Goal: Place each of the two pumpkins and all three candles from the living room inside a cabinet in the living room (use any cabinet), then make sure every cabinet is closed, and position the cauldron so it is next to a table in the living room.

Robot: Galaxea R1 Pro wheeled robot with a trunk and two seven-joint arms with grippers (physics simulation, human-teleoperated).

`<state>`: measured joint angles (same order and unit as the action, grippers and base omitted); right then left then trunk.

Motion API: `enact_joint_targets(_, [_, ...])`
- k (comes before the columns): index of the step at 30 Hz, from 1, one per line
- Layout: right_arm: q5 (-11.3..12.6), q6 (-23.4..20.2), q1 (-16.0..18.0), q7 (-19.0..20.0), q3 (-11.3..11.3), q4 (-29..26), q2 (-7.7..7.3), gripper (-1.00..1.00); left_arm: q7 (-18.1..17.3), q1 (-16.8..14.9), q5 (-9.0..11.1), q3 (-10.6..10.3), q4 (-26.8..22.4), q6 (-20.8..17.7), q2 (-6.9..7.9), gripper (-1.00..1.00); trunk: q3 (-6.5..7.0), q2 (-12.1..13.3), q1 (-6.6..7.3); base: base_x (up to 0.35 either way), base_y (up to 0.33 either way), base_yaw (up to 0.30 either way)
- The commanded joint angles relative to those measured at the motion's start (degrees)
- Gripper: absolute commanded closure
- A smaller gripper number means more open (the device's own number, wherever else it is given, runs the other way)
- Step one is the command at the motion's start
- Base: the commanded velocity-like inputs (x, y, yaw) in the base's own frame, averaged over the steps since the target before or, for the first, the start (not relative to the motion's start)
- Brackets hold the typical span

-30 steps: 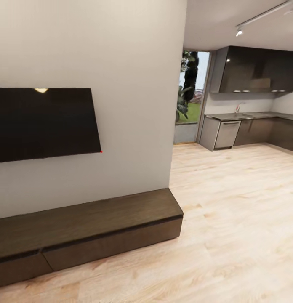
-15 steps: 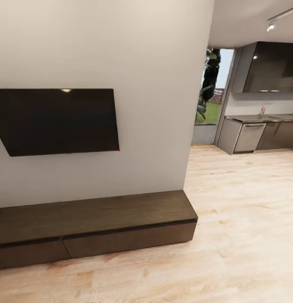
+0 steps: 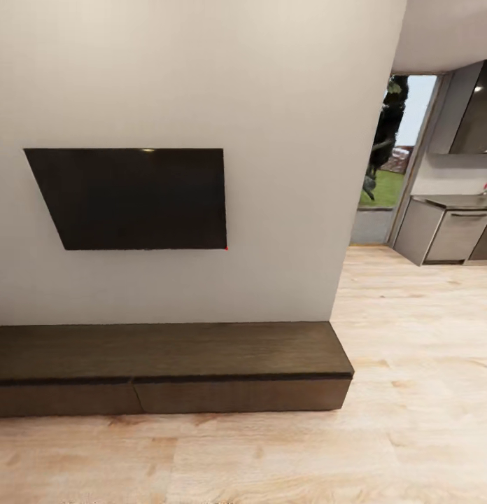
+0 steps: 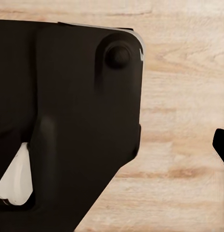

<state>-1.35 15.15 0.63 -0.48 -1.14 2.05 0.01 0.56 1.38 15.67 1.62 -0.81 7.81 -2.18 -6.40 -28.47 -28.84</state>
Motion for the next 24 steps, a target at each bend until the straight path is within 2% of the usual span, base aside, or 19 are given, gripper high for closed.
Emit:
enact_joint_targets(1, [-0.14, 0.34, 0.07, -0.05, -0.1, 0.18, 0.0, -1.0, 0.06, 0.02, 0.16, 0.14, -0.08, 0.1, -0.02, -1.0, 0.08, 0.33, 0.2, 0.0, 0.0, 0.262])
enact_joint_targets(13, [-0.14, 0.41, 0.07, 0.02, -0.1, 0.15, 0.02, -1.0, 0.06, 0.02, 0.08, 0.14, -0.16, 0.43, -0.09, -1.0, 1.96, 5.15, 2.84, 0.0, 0.0, 0.242])
enact_joint_targets(20, [-0.14, 0.52, 0.07, 0.04, -0.1, 0.14, 0.02, -1.0, -0.02, 0.02, 0.14, 0.09, -0.16, 2.09, 0.06, -1.0, 2.11, 5.55, 3.06, 0.0, 0.0, 0.033])
enact_joint_targets(24, [-0.14, 0.6, 0.07, 0.27, -0.1, 0.14, -0.12, -1.0, -0.03, 0.02, 0.06, 0.04, -0.2, 2.22, 0.21, -1.0, 2.16, 5.55, 3.06, 0.0, 0.0, -0.121])
